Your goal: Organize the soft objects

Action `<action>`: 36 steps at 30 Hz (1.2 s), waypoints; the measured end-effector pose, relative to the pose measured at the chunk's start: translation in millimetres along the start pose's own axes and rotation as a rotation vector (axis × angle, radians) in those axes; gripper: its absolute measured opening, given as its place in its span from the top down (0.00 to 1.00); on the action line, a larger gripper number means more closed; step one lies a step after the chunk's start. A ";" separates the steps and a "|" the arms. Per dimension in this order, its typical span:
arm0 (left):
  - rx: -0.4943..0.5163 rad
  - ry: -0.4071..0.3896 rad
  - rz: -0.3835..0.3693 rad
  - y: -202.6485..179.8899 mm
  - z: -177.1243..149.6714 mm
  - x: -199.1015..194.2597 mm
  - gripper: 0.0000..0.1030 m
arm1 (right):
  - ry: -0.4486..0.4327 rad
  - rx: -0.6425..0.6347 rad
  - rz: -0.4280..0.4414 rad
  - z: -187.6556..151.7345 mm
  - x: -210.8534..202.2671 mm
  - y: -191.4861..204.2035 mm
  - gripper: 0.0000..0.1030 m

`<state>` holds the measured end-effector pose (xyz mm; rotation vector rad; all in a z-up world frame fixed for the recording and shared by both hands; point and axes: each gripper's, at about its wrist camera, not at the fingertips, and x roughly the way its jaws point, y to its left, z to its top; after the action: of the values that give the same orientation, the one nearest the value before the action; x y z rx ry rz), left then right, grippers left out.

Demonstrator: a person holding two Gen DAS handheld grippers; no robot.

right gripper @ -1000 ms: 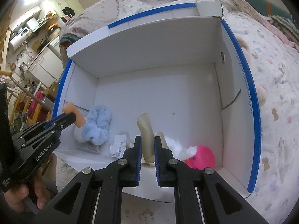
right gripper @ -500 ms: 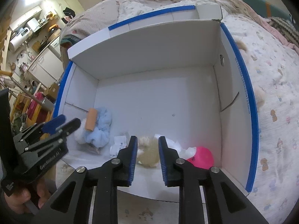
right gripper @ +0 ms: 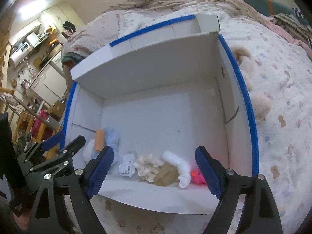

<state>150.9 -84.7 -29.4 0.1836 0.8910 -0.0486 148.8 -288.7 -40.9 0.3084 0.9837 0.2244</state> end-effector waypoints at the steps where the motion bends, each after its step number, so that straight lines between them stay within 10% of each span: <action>1: -0.002 -0.003 -0.001 0.9 0.3 -1.2 0.40 | -0.005 0.001 0.001 0.4 -1.4 0.9 0.12; 27: -0.088 -0.050 -0.017 55.2 -39.3 -66.2 0.40 | -0.073 -0.077 -0.036 -42.3 -44.1 37.4 0.00; 36: -0.125 -0.038 -0.018 63.3 -71.9 -88.6 0.16 | -0.091 -0.101 -0.057 -73.5 -60.4 42.6 0.00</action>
<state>47.4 -12.6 4.1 0.0579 0.8555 -0.0134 52.5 -257.1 -16.6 0.1962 0.8868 0.2058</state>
